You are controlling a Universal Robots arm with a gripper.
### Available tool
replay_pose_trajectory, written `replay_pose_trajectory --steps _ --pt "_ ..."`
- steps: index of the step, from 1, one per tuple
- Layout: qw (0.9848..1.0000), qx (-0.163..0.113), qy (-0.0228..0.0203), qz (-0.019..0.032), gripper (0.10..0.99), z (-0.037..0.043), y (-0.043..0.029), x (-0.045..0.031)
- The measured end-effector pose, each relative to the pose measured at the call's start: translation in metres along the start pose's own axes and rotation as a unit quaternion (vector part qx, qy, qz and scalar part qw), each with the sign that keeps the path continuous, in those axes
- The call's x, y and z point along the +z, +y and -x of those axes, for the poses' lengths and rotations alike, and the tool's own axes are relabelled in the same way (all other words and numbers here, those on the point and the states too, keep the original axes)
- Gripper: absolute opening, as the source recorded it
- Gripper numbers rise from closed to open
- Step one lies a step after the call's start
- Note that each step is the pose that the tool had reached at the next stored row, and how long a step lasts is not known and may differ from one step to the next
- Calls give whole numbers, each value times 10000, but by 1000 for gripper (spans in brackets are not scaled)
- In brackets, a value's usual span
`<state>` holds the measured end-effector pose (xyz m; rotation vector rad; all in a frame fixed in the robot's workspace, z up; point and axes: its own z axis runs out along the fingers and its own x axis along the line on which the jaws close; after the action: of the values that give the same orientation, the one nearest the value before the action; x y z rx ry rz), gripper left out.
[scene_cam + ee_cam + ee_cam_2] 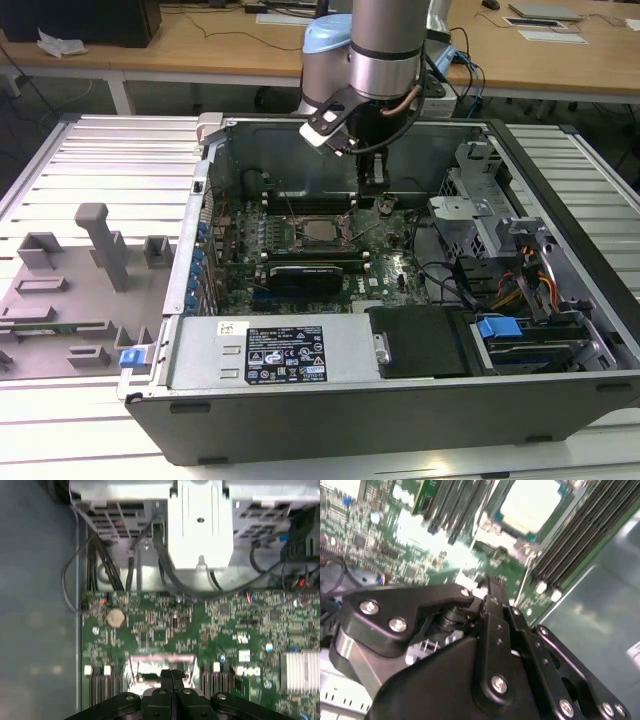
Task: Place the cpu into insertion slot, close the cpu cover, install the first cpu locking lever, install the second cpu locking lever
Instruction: 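Close the cpu cover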
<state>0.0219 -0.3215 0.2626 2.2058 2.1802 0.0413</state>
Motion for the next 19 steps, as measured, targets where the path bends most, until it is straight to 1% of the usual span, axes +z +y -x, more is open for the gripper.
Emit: replay_pose_trajectory --steps 1,2,3,4,6,8,10,11,13,14,18,19 --pt "10000 -2 0 -3 106 0 74 3" --pt "10000 -2 0 -5 106 0 115 5" --pt "10000 -2 0 -8 106 0 178 8" --pt "10000 -4 1 -11 106 -1 253 13" --pt "10000 -6 0 -12 106 -1 276 22" --pt "10000 -7 0 -21 106 -1 325 54" --pt "10000 -7 0 -31 106 -4 341 77" --pt "10000 -7 0 -44 106 -7 341 101" --pt "10000 -7 0 -78 106 -10 338 171" --pt "10000 -7 -1 -85 106 -9 337 184" --pt "10000 -7 0 -89 106 -9 338 185" --pt "9999 -8 19 -151 106 -9 339 187"
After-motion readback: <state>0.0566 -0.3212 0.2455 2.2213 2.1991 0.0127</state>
